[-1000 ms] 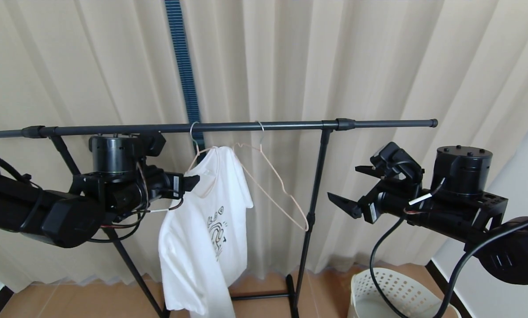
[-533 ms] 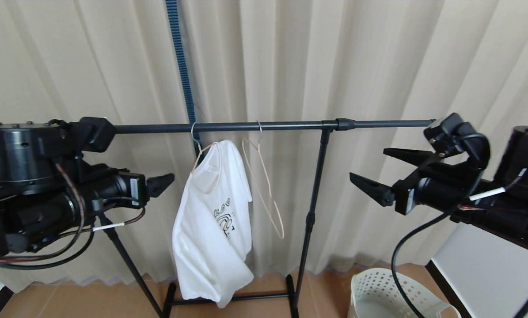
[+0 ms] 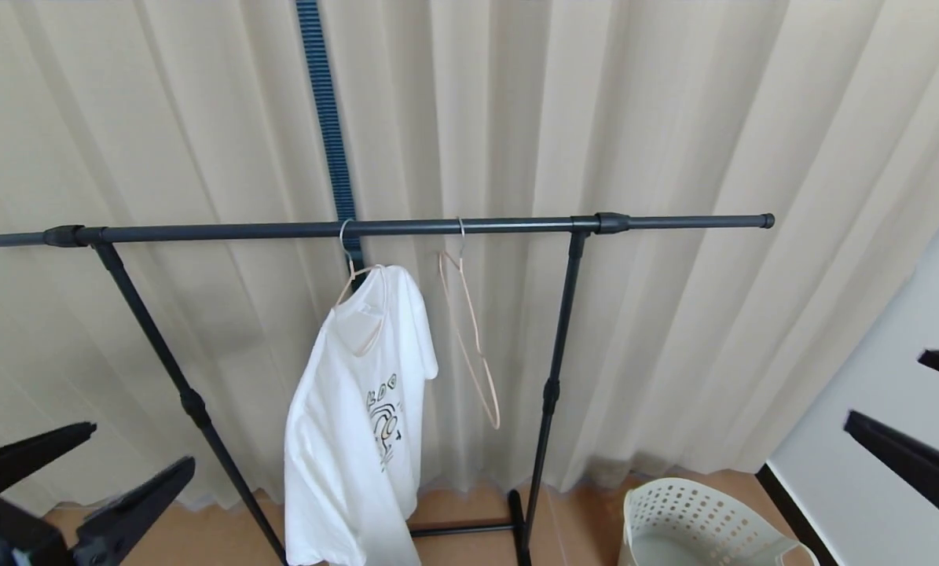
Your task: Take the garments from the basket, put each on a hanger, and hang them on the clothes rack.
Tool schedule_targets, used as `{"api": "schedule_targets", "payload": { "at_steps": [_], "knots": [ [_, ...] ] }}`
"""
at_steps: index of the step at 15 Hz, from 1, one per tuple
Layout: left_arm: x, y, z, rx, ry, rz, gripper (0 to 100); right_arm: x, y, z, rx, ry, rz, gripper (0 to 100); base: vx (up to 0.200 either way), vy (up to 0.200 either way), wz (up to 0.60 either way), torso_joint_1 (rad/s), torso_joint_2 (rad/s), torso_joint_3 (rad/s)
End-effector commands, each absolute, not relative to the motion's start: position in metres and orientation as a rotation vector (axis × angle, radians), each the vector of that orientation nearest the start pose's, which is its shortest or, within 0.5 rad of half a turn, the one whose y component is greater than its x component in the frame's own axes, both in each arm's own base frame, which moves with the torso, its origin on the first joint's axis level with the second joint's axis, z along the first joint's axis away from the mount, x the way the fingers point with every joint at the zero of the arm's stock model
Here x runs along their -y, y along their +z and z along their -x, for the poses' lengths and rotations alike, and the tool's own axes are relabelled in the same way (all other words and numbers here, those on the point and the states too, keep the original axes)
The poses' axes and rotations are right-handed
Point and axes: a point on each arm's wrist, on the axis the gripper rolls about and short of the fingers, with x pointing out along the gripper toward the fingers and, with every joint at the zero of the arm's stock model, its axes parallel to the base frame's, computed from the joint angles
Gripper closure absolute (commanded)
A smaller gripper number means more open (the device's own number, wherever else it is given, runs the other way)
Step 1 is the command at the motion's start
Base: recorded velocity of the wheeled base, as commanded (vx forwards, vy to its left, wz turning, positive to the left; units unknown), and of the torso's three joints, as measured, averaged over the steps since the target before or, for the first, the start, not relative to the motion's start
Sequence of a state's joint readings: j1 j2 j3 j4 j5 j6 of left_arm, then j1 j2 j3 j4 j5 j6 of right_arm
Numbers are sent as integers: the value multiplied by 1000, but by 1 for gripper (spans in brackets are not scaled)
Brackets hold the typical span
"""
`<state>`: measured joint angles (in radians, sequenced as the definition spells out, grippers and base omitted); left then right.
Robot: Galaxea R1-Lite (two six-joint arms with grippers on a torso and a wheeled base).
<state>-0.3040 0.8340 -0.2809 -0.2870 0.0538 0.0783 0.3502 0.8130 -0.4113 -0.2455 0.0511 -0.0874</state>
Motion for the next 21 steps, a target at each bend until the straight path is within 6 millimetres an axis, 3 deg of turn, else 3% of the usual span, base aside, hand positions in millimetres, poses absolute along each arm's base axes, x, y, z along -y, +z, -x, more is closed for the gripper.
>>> {"api": "schedule_targets", "payload": {
  "at_steps": [1,3,7,10,15,21],
  "knots": [
    [12,145,-40,-199,-266,-122,0,-10,160,-29,-124,346,108,0,0,0,0,0,0,0],
    [7,126,-26,-231,-268,-127,0,-4,126,-11,-188,336,120,0,0,0,0,0,0,0],
    [1,97,-8,-243,-267,-130,0,2,87,4,-232,326,128,0,0,0,0,0,0,0],
    [-1,81,1,-266,-268,-135,0,3,79,5,-244,318,102,0,0,0,0,0,0,0],
    [-2,80,3,-263,-135,-125,0,2,79,6,-243,181,75,0,0,0,0,0,0,0],
    [-1,79,18,-88,44,-161,0,1,78,13,-160,-26,47,0,0,0,0,0,0,0]
  ]
}}
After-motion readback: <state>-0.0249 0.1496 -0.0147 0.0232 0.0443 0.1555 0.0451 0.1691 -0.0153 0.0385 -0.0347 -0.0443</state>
